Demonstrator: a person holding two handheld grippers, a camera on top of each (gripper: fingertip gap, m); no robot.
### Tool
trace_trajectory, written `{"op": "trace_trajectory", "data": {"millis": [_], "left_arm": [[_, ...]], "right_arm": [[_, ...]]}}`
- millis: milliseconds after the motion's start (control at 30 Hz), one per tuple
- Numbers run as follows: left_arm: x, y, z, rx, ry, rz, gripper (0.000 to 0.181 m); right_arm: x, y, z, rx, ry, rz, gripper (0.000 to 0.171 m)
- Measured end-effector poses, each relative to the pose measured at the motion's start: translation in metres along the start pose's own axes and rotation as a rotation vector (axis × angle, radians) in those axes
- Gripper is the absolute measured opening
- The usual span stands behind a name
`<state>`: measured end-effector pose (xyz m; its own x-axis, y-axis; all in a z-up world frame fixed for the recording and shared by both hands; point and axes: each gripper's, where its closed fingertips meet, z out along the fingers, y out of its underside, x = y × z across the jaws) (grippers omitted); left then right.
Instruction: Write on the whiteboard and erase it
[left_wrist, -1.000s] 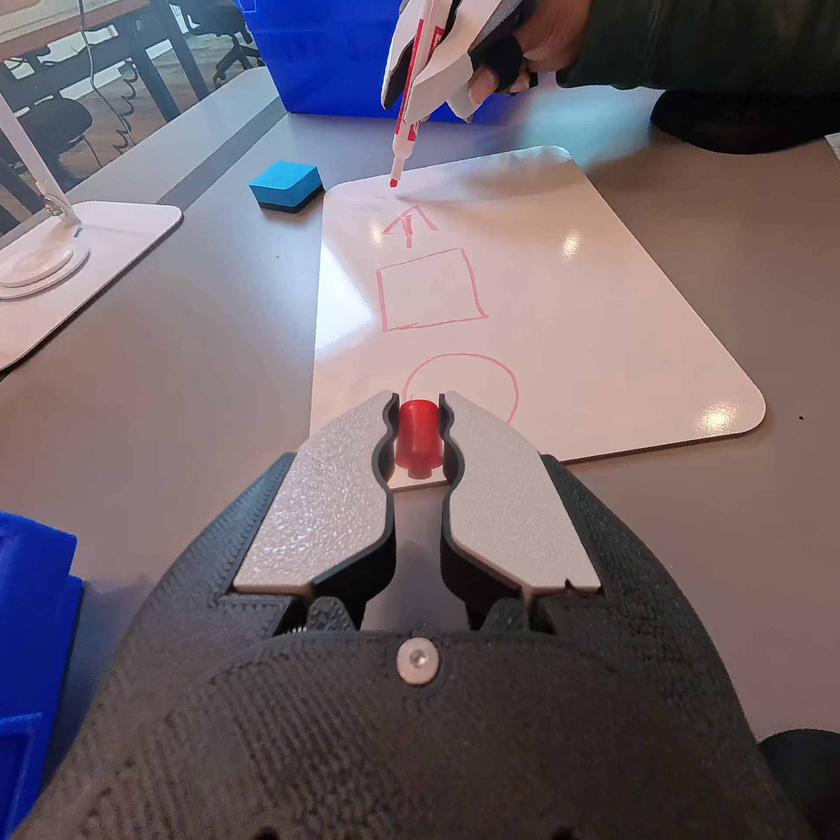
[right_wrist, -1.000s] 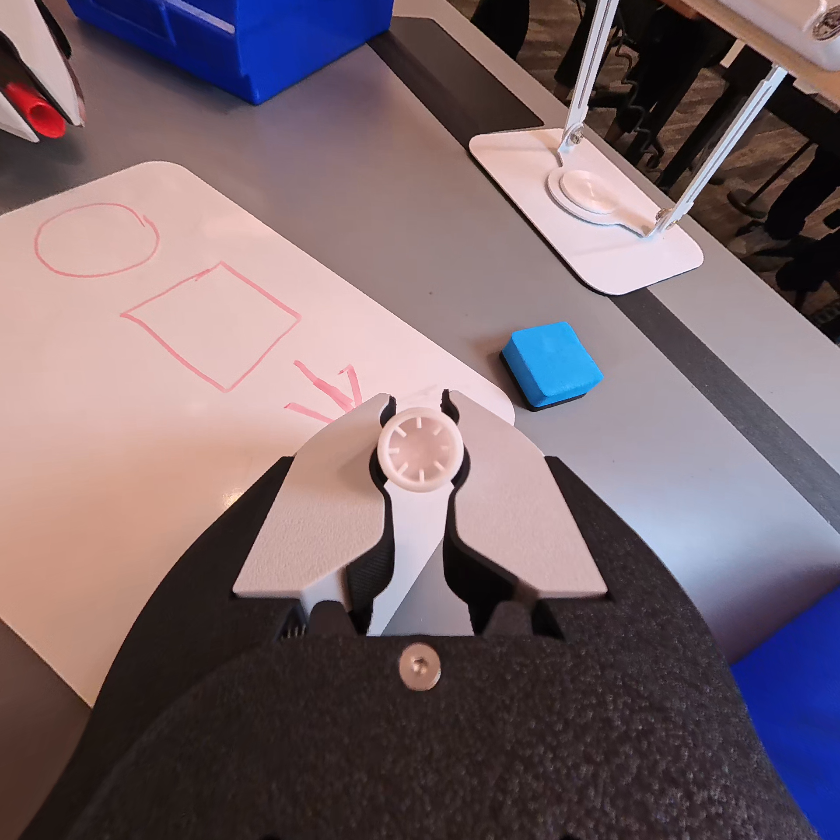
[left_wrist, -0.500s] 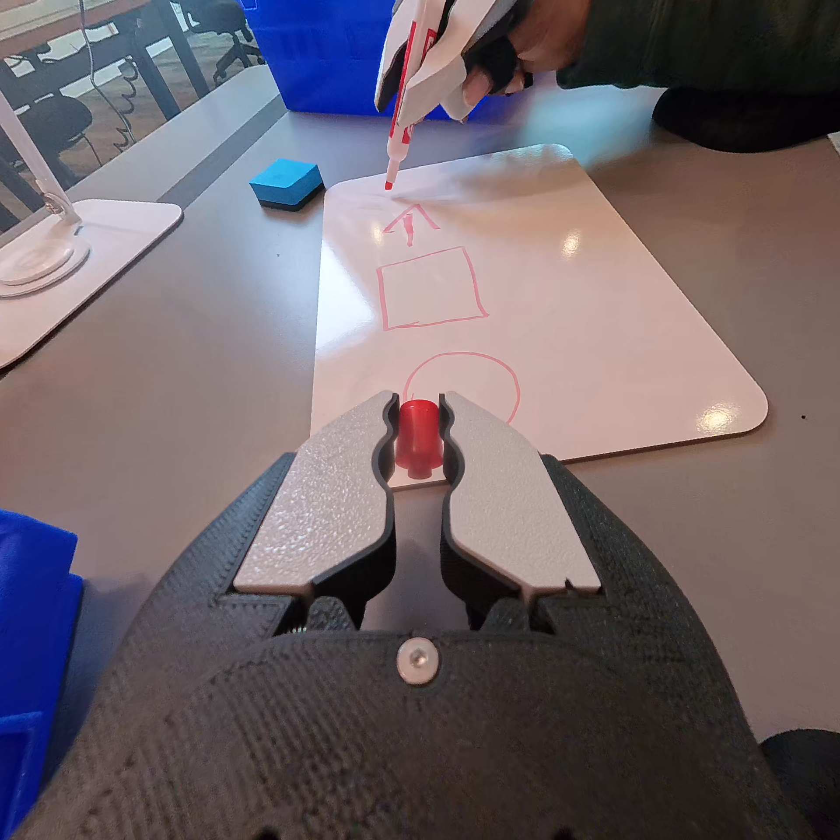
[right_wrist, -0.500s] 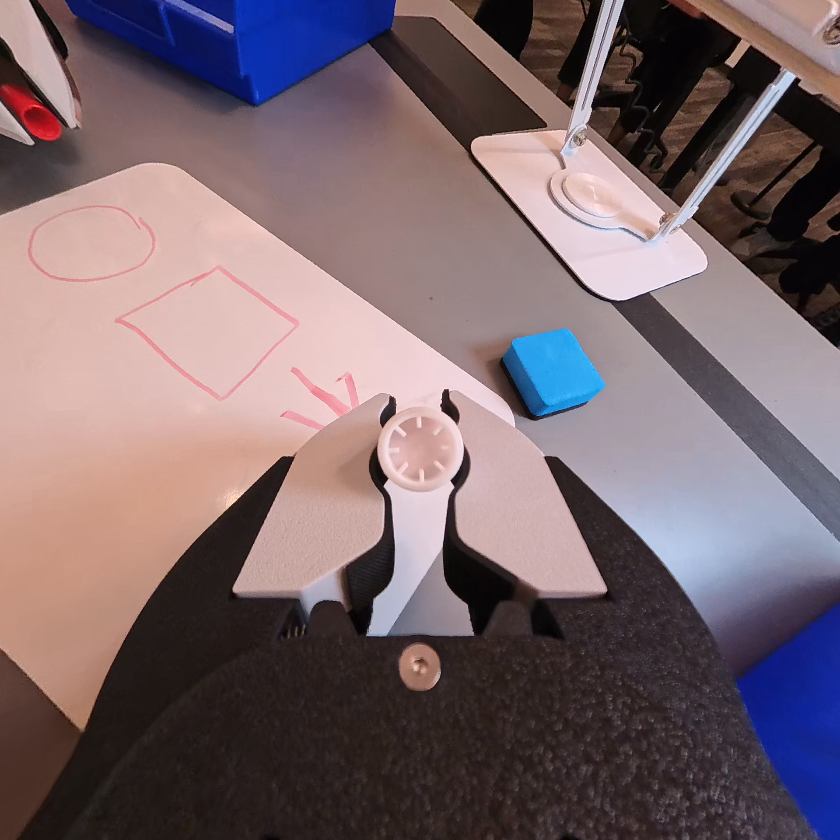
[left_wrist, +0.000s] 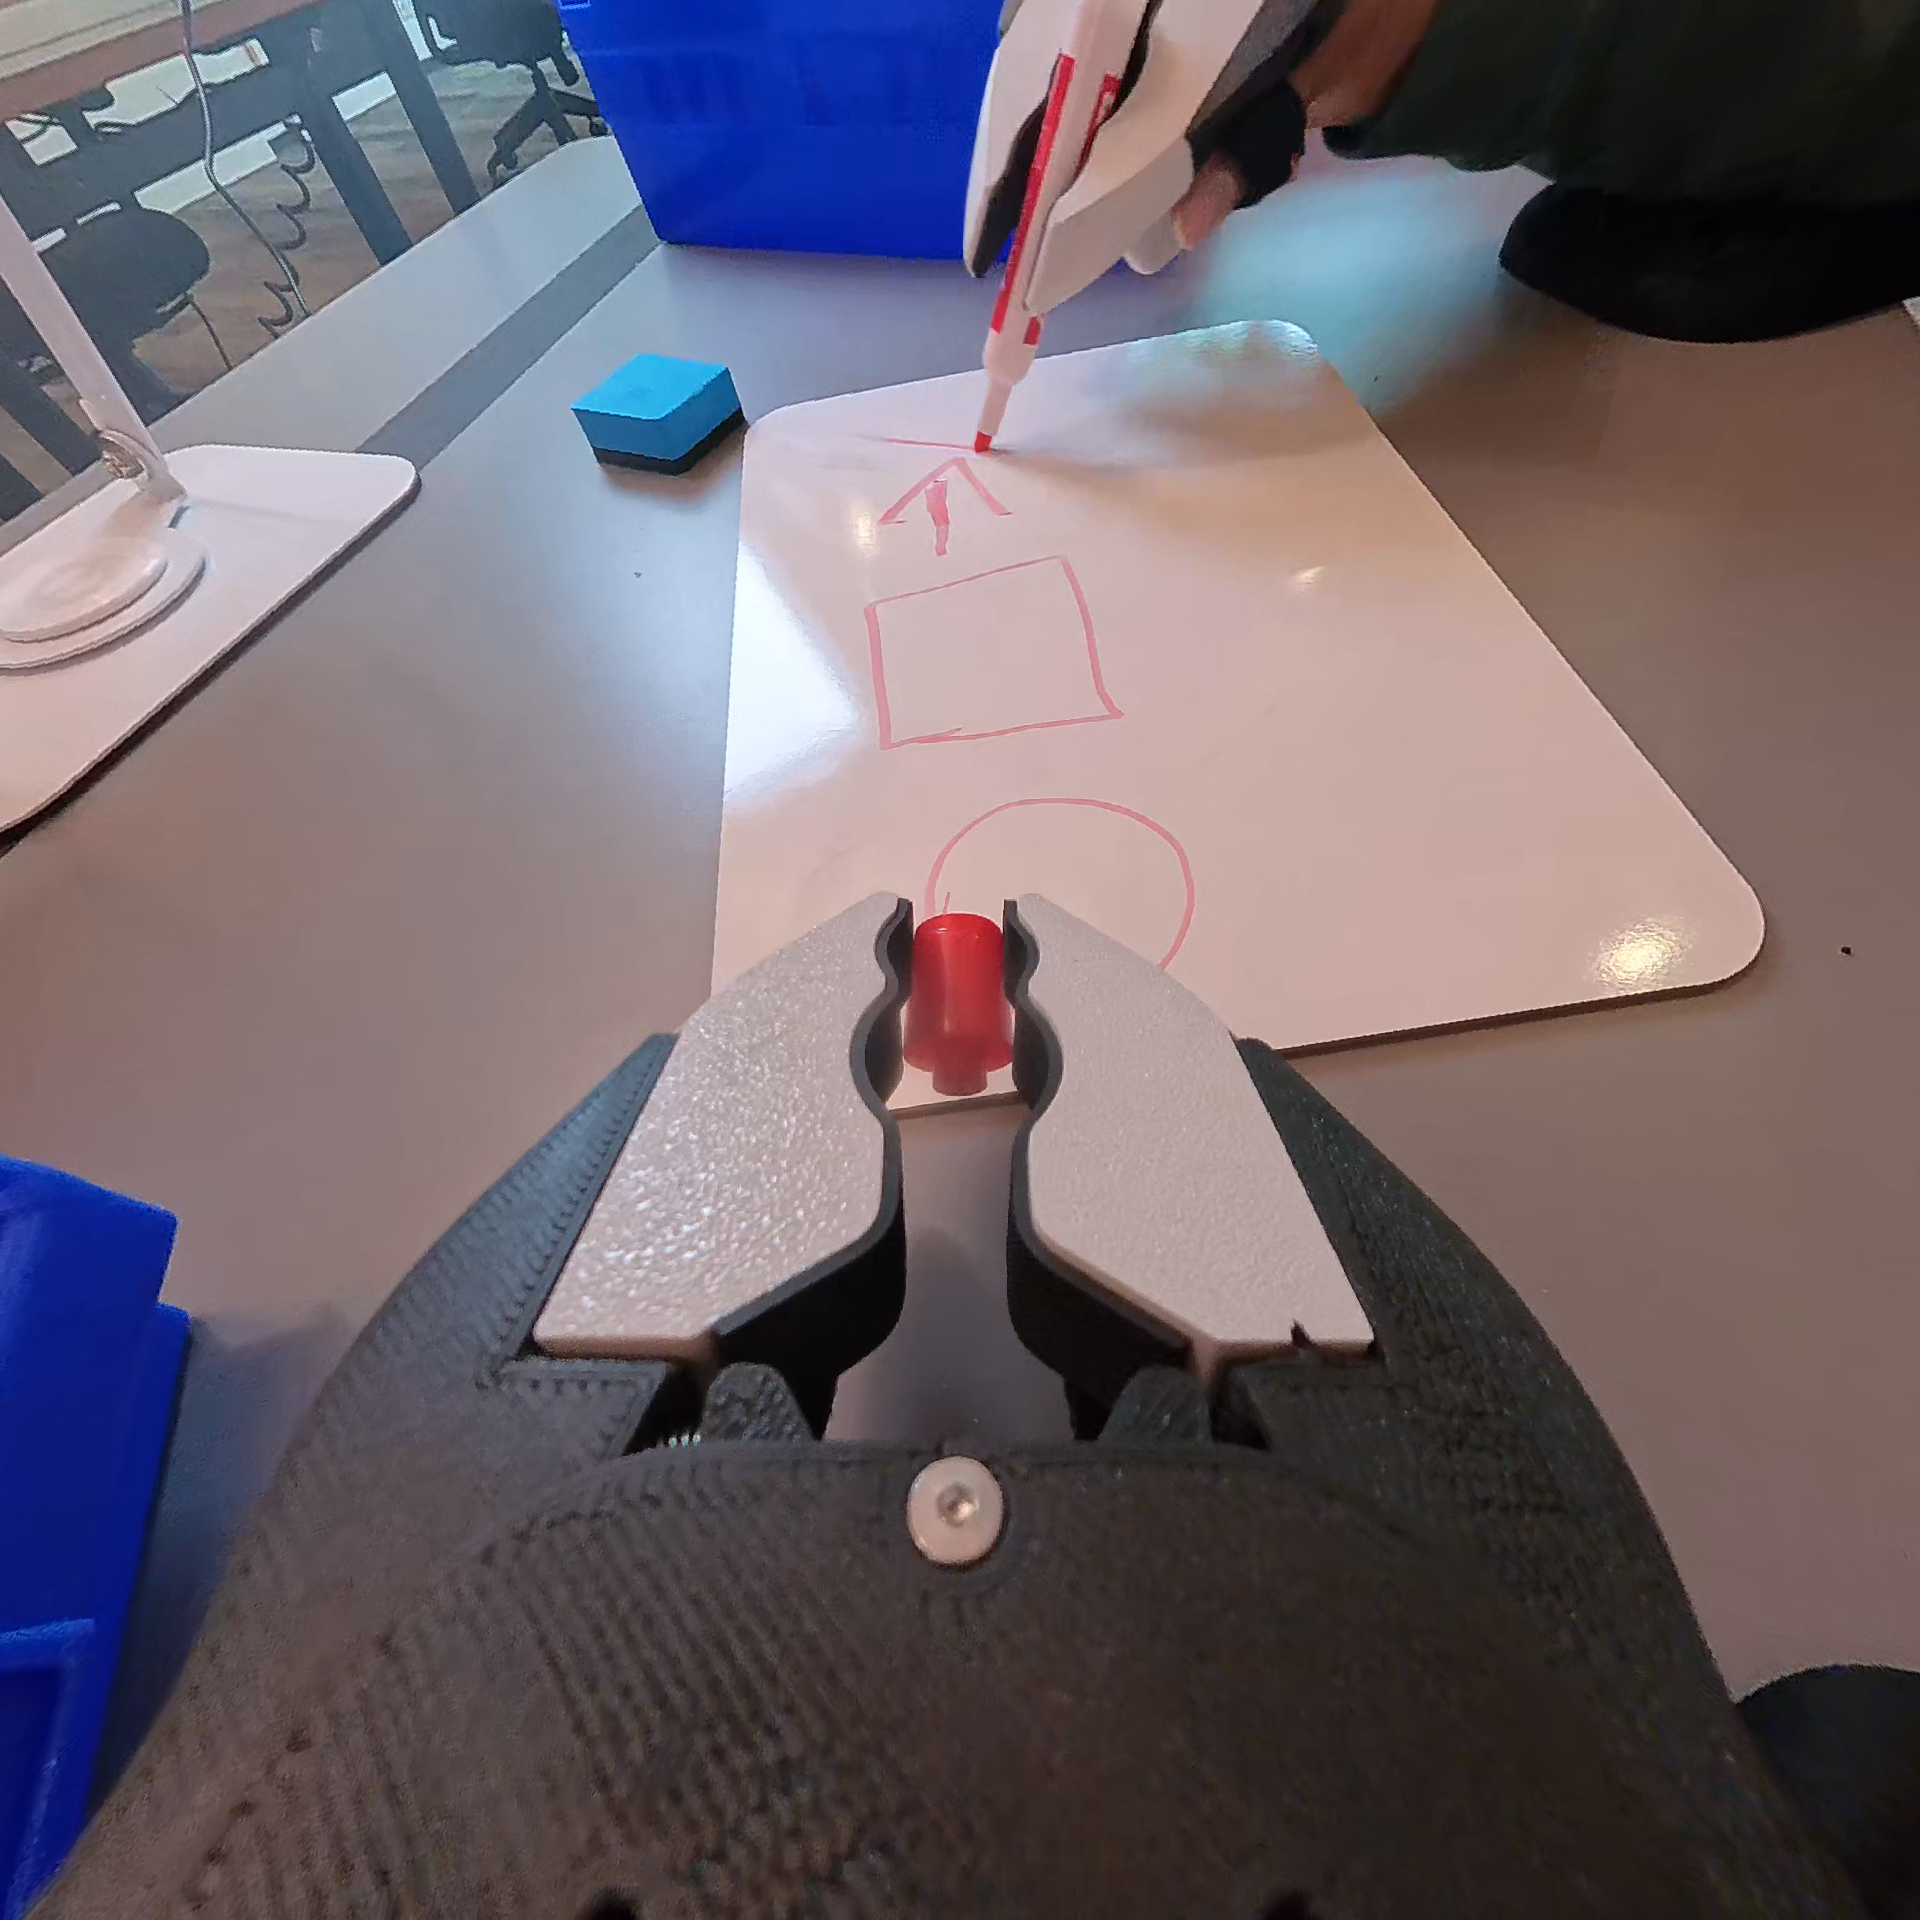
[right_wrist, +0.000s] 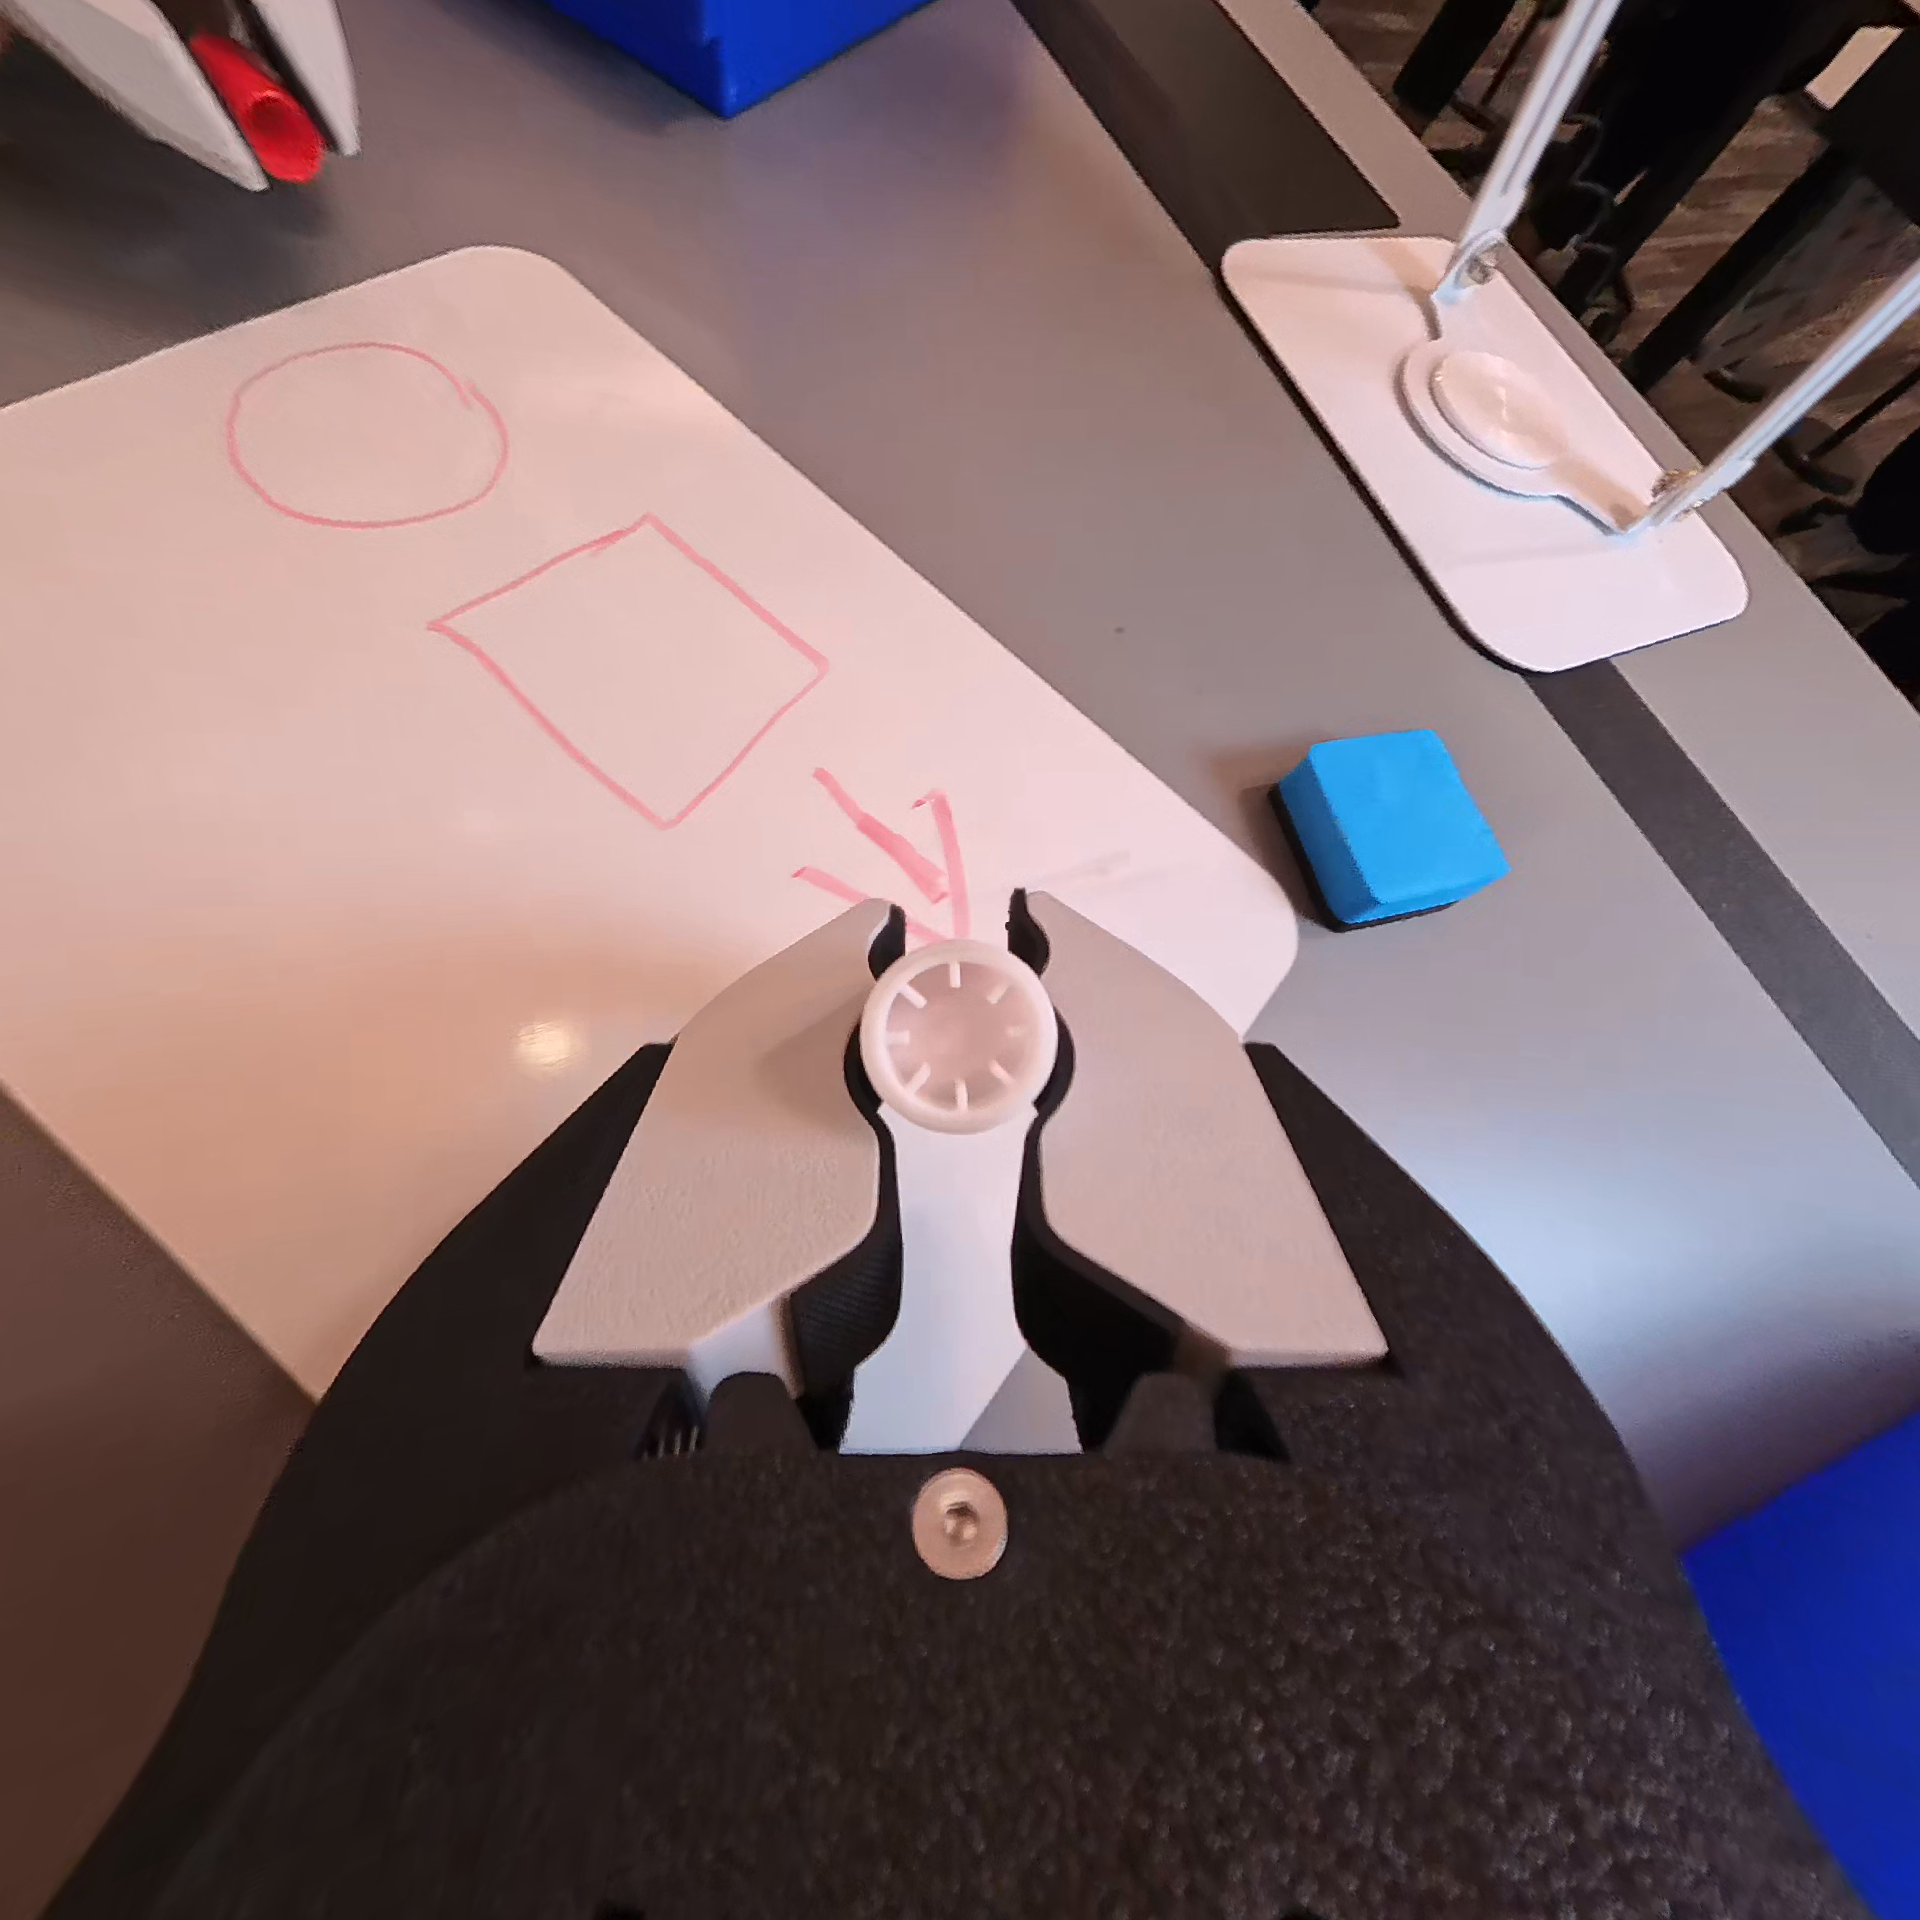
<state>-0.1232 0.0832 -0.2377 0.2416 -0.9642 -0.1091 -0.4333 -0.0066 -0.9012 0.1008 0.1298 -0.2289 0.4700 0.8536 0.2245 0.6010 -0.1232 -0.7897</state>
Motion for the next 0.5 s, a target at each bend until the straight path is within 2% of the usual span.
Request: {"op": "trace_trajectory", "data": {"millis": [233,500], "left_arm": [[0.0,0.0,0.0,-0.002,-0.002,0.001,0.016],[-0.001,0.0,0.001,-0.002,-0.004,0.002,0.016]], "right_arm": [[-0.019,0.0,-0.006,-0.01,-0.018,-0.026,0.02],[-0.005,0.009,-0.012,-0.037,0.028,-0.013,0.021]]}}
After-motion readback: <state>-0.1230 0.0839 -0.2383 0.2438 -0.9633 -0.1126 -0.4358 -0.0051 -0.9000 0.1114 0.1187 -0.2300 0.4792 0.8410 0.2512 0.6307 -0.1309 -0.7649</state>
